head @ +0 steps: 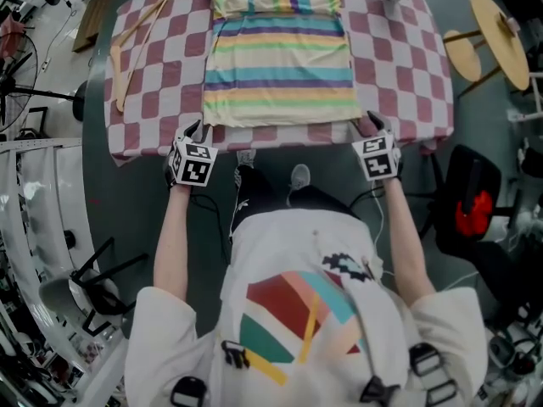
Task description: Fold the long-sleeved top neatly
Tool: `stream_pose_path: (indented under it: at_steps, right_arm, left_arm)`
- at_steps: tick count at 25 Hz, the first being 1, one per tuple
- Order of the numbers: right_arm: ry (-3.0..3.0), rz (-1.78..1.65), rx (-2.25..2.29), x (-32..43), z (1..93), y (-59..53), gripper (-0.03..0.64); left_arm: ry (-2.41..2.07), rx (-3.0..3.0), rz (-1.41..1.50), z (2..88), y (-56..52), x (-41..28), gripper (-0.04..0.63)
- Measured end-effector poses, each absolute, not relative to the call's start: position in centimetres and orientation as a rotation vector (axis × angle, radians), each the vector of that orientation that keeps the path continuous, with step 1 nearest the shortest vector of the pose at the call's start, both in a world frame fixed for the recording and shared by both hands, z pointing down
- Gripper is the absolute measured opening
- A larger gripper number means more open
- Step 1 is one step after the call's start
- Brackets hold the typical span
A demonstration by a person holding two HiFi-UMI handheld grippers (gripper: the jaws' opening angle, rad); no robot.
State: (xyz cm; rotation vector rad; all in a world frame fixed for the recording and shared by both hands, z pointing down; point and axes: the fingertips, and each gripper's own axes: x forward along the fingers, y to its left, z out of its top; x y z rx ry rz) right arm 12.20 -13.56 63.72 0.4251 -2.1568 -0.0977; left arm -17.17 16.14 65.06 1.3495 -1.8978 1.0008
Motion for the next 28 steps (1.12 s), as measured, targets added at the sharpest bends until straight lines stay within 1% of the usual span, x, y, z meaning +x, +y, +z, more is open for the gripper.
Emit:
stream_pose_path:
  at_steps: [2, 5, 9, 12, 13, 20, 28]
  right_arm:
    - [-2.141, -0.096, 0.432, 12.6, 64.0, -13.9, 0.185]
    - [-2.129, -0.101, 0.434, 12.8, 64.3, -14.3, 0.151]
    - [-2.129, -0.111, 0.412, 12.5, 64.3, -14.0, 0.122]
    - [-2.141, -0.125, 0.39, 12.0, 64.2, -13.7, 0.047]
    - [-2.146, -0.131, 0.389, 11.9, 64.0, -13.6, 0.04]
    - [-2.181, -0.137, 0.418, 12.4, 62.7, -13.6, 0.018]
    - [-2.23, -0.047, 0.459, 12.2, 60.7, -13.5, 0.015]
  left_arm:
    - [-1.894, 1.354, 0.998, 65.0, 16.2, -17.1, 0.098]
    - [-1.897, 1.343, 1.011, 65.0, 16.4, -17.3, 0.052]
    - [-1.908, 1.307, 0.976, 64.9, 16.6, -17.5, 0.031]
    - [-1.936, 1.276, 0.94, 64.6, 16.6, -17.8, 0.023]
    - [-1.948, 1.265, 0.921, 64.4, 16.6, -17.9, 0.021]
    - [-2.049, 1.21, 0.866, 62.8, 17.3, -18.6, 0.017]
    - [-2.148, 1.119, 0.798, 60.2, 17.6, -19.3, 0.017]
